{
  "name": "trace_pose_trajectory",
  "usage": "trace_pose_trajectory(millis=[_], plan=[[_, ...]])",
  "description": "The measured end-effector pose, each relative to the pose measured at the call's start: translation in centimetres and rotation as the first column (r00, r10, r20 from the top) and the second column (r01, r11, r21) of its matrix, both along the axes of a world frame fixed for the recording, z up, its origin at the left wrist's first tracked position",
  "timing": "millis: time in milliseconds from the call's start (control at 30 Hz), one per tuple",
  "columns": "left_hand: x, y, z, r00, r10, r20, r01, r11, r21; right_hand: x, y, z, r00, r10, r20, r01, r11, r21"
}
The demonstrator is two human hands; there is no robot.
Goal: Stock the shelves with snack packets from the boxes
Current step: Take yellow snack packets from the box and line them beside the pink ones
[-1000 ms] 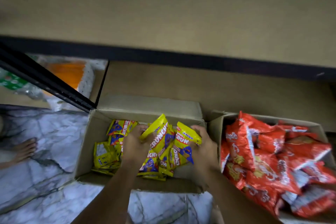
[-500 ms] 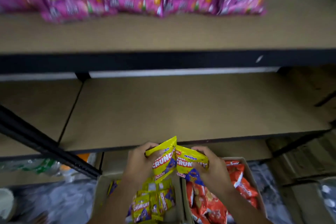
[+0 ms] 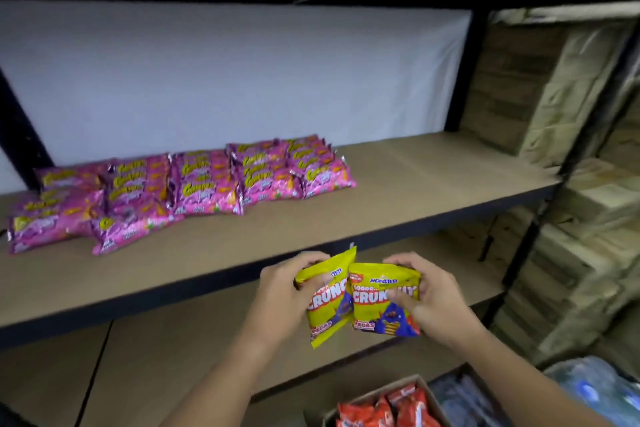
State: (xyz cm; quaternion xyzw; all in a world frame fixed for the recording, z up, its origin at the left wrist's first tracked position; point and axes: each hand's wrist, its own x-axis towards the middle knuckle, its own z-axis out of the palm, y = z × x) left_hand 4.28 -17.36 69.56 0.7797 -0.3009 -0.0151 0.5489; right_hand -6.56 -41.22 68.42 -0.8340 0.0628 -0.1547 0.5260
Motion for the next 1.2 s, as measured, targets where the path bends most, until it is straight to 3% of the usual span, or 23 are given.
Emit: trace_pose_trajectory(millis=[267,567,867,1200], plan=[[4.6,-7.7,6.9,0.983,0.003,0.184,0.007,0.998,-0.056,2.5,-7.7,7.2,0.997,-0.02,0.078,0.017,0.999,0.049],[13.6,-20.8,11.5,0.984,0.085,0.159,-0.073,0.994,-0.075,11.6,-21.0,12.2,0.99,0.056,0.133,-0.068,0.993,0.092],[23.3,-29.0,10.3,0.962,0.223,0.154,-0.228,0.974,0.013,23.7,-31.0,10.3,0.985,0.112,0.135,-0.138,0.97,0.201],[34.9,-31.7,9.0,0.886,0.408,0.219,-0.45,0.87,0.199,37.0,-33.6,7.5,0.969,0.137,0.204,-0.168,0.975,0.144]])
